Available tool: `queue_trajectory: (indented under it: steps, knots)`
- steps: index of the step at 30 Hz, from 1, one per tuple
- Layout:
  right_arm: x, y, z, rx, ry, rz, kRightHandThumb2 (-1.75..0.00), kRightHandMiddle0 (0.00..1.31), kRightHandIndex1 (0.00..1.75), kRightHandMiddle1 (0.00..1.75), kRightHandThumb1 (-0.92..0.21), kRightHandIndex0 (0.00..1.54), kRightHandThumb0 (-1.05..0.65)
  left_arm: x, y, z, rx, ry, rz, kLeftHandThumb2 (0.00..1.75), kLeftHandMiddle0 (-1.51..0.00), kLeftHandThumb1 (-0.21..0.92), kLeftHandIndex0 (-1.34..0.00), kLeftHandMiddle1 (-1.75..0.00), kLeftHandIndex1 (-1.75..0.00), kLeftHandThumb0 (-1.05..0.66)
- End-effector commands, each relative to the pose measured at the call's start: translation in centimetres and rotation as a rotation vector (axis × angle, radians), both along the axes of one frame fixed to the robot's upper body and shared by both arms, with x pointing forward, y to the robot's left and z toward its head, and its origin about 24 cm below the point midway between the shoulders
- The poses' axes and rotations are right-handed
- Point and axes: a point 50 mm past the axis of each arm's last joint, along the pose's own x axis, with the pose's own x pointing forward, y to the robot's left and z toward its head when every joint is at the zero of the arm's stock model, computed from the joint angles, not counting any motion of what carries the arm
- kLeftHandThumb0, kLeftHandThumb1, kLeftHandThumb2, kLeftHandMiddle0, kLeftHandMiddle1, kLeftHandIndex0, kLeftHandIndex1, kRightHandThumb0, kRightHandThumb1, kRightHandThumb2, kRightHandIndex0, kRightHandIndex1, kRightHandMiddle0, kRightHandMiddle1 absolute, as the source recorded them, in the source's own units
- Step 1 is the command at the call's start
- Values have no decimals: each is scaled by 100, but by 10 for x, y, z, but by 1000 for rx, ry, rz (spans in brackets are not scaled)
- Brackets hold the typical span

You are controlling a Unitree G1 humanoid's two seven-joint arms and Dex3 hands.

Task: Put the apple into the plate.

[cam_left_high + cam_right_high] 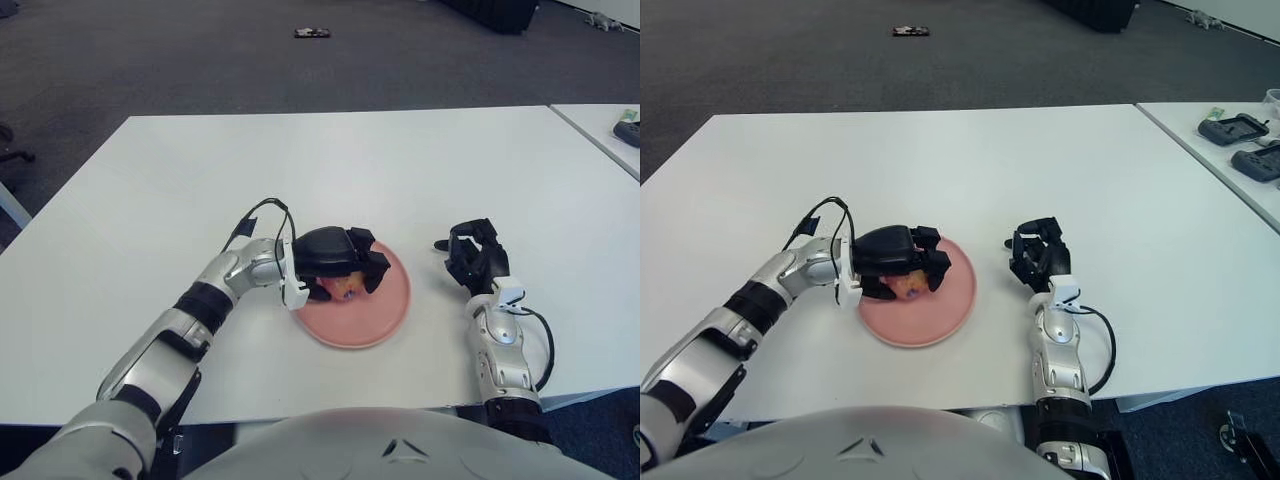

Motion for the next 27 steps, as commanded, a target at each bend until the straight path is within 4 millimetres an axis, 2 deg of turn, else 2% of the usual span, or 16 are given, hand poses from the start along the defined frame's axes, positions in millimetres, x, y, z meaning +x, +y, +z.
queue_trajectory:
  steps: [1, 9, 12, 16, 17, 19, 20, 21, 22, 23, 25, 26, 27]
  knots:
    - [3, -2, 3, 9, -32, -2, -72, 27, 122, 175, -78, 50, -36, -3, 14, -25, 128, -42, 32, 175, -92, -8, -70, -175, -169, 0]
    - [2, -2, 3, 0, -31, -2, -70, 26, 121, 175, -80, 50, -36, -7, 13, -30, 57, -54, 67, 175, -92, -8, -69, -175, -169, 0]
    - [2, -2, 3, 3, -29, -2, -69, 26, 121, 175, -80, 49, -36, -7, 14, -30, 71, -22, 72, 160, -83, 3, -66, -175, -161, 0]
    - [2, -2, 3, 3, -31, -5, -69, 26, 121, 175, -81, 49, -36, -6, 14, -27, 71, 25, 89, 138, -68, 23, -52, -175, -160, 0]
    - [2, -2, 3, 3, -32, -7, -69, 26, 121, 175, -81, 50, -36, -6, 13, -23, 63, 38, 88, 125, -58, 34, -47, -175, -160, 0]
    - [2, -2, 3, 3, -33, -10, -69, 26, 121, 175, -81, 50, -36, -5, 11, -18, 57, 67, 81, 109, -45, 48, -41, -175, -161, 0]
    - [2, -2, 3, 4, -32, -12, -69, 26, 121, 175, -81, 50, -36, -5, 11, -17, 59, 81, 78, 88, -29, 64, -33, -162, -166, -13]
    - [2, -2, 3, 5, -36, -13, -69, 26, 121, 175, -81, 50, -36, -4, 11, -17, 71, 96, 70, 81, -23, 69, -30, -157, -167, -17]
    - [2, -2, 4, 5, -39, -14, -69, 26, 121, 175, -81, 50, -36, -4, 11, -17, 79, 108, 64, 77, -15, 78, -19, -133, -140, -36]
    - [2, -2, 4, 4, -42, -14, -69, 26, 122, 175, -81, 51, -36, -4, 11, -18, 89, 117, 60, 74, -9, 83, -12, -117, -121, -48]
    - [2, -2, 4, 0, -43, -13, -69, 26, 122, 175, -81, 51, -36, -3, 12, -24, 109, 137, 68, 74, -5, 87, -6, -94, -95, -60]
    - [2, -2, 4, -2, -44, -13, -69, 25, 122, 175, -81, 51, -36, -3, 13, -29, 119, 148, 76, 78, -3, 89, -4, -71, -76, -67]
    - [2, -2, 4, -6, -43, -12, -69, 25, 122, 175, -81, 51, -36, -3, 14, -30, 120, 153, 81, 80, -2, 90, -3, -62, -69, -69]
